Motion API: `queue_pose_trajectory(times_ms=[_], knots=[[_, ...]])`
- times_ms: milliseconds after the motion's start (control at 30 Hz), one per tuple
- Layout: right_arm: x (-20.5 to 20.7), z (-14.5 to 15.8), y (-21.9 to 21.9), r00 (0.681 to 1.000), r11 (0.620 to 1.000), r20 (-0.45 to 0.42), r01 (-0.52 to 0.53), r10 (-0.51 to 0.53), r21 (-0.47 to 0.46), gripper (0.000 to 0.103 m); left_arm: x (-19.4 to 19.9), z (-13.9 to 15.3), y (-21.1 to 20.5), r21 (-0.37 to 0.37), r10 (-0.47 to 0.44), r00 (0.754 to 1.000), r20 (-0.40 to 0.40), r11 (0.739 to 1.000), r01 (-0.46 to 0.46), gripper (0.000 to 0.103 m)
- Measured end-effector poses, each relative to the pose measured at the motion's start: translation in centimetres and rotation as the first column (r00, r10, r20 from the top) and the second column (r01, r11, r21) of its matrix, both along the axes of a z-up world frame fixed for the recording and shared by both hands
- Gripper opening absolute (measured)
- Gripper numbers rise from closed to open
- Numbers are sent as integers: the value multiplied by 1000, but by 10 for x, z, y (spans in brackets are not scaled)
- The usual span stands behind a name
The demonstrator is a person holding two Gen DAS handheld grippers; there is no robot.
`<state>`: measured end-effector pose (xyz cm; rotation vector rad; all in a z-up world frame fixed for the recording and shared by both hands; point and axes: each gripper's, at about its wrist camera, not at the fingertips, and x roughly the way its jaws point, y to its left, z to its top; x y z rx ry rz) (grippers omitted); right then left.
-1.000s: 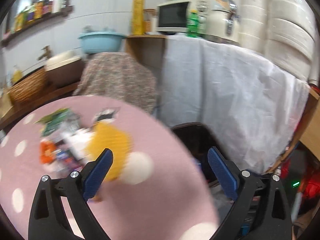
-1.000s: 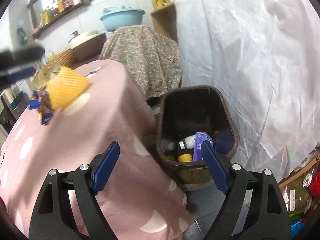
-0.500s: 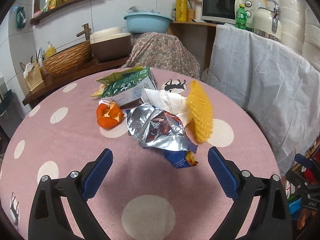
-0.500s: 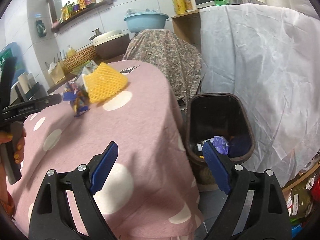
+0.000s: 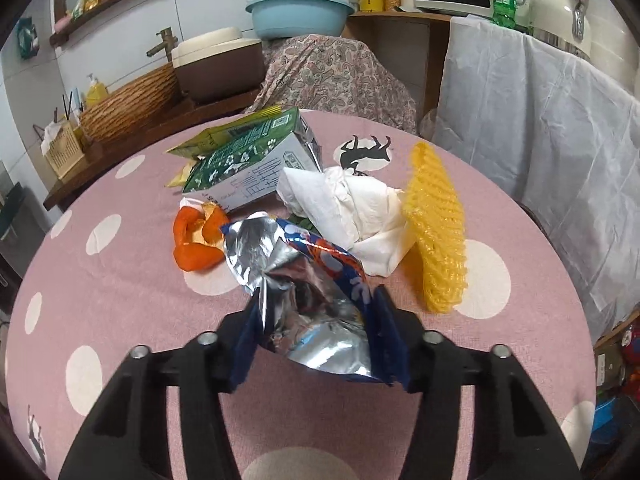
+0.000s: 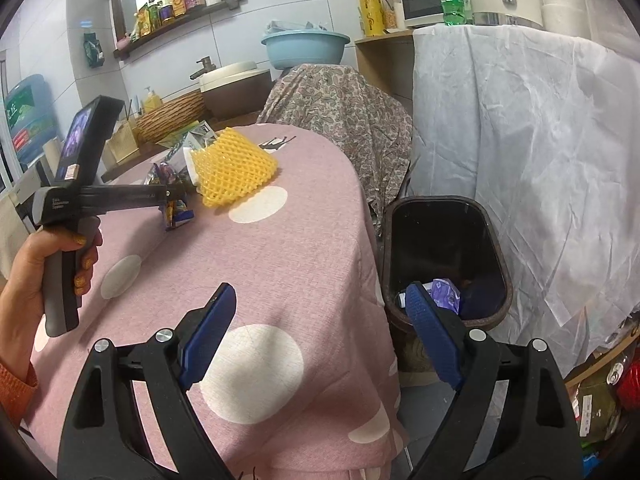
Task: Collect trash
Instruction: 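Return to the table and grasp the silver snack wrapper with the left tool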
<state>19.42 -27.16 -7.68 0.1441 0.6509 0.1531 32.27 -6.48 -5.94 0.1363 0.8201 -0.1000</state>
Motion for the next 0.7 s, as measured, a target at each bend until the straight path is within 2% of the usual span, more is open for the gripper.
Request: queue_pose_trajectory(times_ms=[33, 233, 333, 533, 700], knots=[[1, 1, 2, 1000, 1000, 1, -7, 7, 5, 86, -2, 1, 2, -7, 2, 1000, 0, 1000, -2, 38], [12, 6, 20, 997, 997, 10, -73, 73, 19, 86, -27, 8, 27, -88, 26, 999, 21, 996, -24, 19], [20, 10, 34, 993, 993, 11, -116, 116, 19, 86, -41, 14, 41, -145, 40, 999, 33, 989, -35, 17], [42, 17, 60, 980, 980, -8, -197, 197, 8, 86, -68, 25, 58, -207, 60, 996, 68, 977, -44, 16], [72, 21, 82, 968, 970, -56, -243, 243, -7, 86, -81, 30, 59, -216, 56, 995, 88, 976, -36, 16]])
